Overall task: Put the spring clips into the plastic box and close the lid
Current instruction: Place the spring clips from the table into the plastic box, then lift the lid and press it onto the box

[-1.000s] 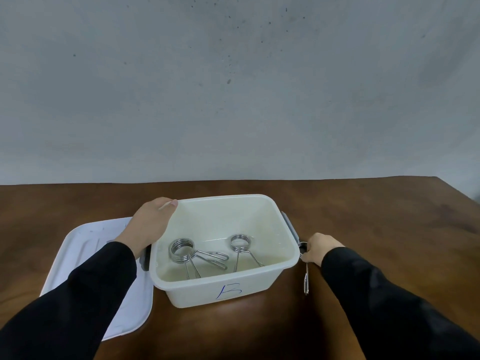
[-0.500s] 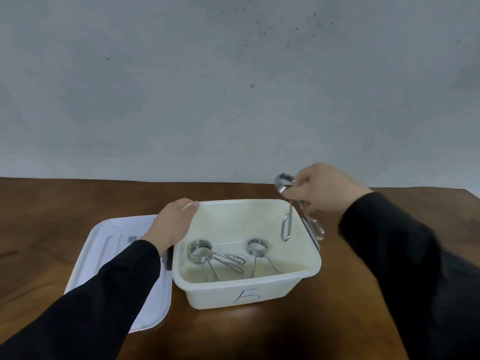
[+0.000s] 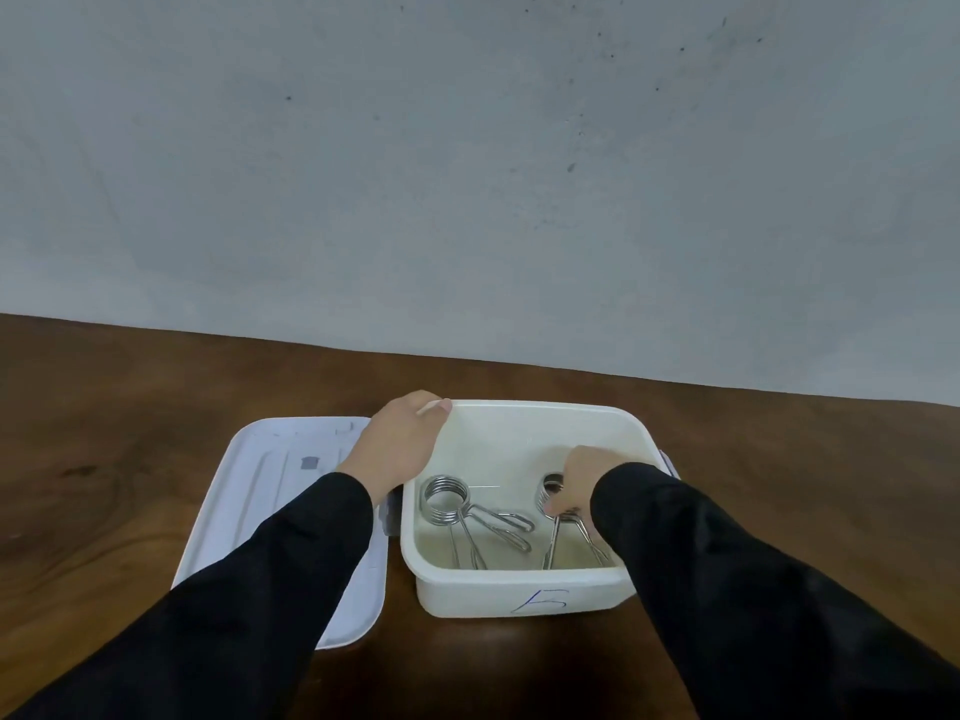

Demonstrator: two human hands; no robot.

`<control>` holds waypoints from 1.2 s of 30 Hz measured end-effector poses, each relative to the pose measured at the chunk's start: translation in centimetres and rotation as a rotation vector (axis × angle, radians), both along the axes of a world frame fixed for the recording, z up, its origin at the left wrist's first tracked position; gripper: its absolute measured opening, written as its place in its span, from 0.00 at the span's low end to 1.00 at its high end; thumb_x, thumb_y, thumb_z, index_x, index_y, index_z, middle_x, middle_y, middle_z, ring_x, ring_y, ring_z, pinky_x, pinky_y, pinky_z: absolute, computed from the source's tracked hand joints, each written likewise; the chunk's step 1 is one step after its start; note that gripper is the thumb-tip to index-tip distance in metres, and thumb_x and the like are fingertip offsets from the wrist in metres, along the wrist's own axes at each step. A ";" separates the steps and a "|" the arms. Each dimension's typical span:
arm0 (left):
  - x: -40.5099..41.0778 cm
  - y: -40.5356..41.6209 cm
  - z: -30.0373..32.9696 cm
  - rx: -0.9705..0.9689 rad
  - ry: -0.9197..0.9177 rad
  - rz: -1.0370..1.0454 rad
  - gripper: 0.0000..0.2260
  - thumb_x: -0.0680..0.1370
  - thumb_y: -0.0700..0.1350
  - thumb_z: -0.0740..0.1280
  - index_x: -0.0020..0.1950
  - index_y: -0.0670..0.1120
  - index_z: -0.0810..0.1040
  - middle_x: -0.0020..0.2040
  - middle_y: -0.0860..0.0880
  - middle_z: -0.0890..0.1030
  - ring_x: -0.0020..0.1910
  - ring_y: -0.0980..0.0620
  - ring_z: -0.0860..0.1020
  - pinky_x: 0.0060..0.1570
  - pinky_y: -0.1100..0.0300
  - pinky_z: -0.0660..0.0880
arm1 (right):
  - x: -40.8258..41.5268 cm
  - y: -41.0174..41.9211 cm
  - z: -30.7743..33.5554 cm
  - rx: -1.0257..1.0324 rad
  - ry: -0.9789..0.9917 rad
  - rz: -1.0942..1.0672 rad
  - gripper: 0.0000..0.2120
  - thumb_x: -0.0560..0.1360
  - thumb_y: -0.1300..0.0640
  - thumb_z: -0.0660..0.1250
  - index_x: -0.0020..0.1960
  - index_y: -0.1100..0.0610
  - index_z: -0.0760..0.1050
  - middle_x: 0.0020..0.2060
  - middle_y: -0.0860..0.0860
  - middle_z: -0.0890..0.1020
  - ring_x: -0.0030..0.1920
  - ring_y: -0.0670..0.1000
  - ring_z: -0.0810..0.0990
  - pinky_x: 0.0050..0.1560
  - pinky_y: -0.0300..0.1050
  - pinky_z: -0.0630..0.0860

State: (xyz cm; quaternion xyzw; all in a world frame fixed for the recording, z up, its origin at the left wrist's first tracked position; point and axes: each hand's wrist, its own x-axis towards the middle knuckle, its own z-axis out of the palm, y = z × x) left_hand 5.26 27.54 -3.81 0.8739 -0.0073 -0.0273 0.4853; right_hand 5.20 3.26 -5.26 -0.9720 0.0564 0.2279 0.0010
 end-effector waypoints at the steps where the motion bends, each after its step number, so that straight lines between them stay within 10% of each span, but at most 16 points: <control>1: 0.0 0.0 0.0 0.000 0.003 -0.001 0.16 0.81 0.55 0.57 0.58 0.48 0.79 0.52 0.49 0.81 0.53 0.47 0.77 0.51 0.54 0.71 | 0.0 -0.1 -0.1 0.001 0.002 0.004 0.24 0.69 0.38 0.72 0.55 0.56 0.79 0.43 0.50 0.77 0.46 0.56 0.74 0.50 0.48 0.69; 6: -0.1 0.0 0.2 0.008 0.000 -0.025 0.16 0.81 0.55 0.57 0.57 0.48 0.78 0.52 0.49 0.81 0.52 0.47 0.77 0.48 0.55 0.70 | -0.2 -0.4 0.1 0.003 0.000 -0.005 0.22 0.70 0.36 0.69 0.33 0.54 0.69 0.30 0.47 0.73 0.41 0.55 0.76 0.50 0.48 0.71; 11: -0.2 0.1 0.5 0.008 0.018 -0.025 0.18 0.81 0.57 0.56 0.59 0.47 0.77 0.52 0.50 0.79 0.52 0.49 0.76 0.48 0.56 0.68 | -0.8 -0.5 3.0 0.002 -0.045 -0.002 0.21 0.71 0.35 0.64 0.39 0.54 0.75 0.39 0.50 0.79 0.47 0.56 0.78 0.61 0.51 0.73; 14: -0.9 0.5 0.5 -0.023 -0.011 0.045 0.18 0.81 0.57 0.54 0.52 0.47 0.77 0.45 0.50 0.79 0.45 0.51 0.76 0.41 0.57 0.69 | -2.5 -0.5 5.4 0.128 -0.139 0.003 0.20 0.77 0.41 0.64 0.51 0.58 0.80 0.45 0.51 0.81 0.47 0.53 0.78 0.54 0.45 0.73; 22: -5.7 4.0 -3.5 0.199 -0.099 0.342 0.08 0.82 0.53 0.57 0.55 0.51 0.73 0.48 0.51 0.80 0.43 0.52 0.77 0.44 0.60 0.72 | -11.2 2.6 4.9 0.467 -0.629 0.218 0.18 0.78 0.45 0.65 0.34 0.55 0.74 0.26 0.47 0.72 0.29 0.48 0.71 0.32 0.41 0.69; 28: -13.3 6.3 -8.4 0.673 -0.276 -0.018 0.12 0.77 0.58 0.56 0.45 0.54 0.75 0.42 0.57 0.78 0.41 0.55 0.77 0.45 0.59 0.74 | -13.6 3.4 1.2 0.513 -0.884 0.378 0.20 0.77 0.45 0.63 0.31 0.55 0.70 0.28 0.46 0.71 0.32 0.49 0.70 0.29 0.49 0.73; 36: -17.7 7.3 -9.5 0.872 -0.338 -0.222 0.11 0.77 0.54 0.59 0.44 0.56 0.81 0.61 0.52 0.83 0.60 0.53 0.80 0.63 0.58 0.70 | -13.6 3.6 0.5 0.484 -0.978 0.389 0.21 0.76 0.44 0.62 0.29 0.55 0.70 0.28 0.48 0.71 0.31 0.50 0.71 0.26 0.47 0.72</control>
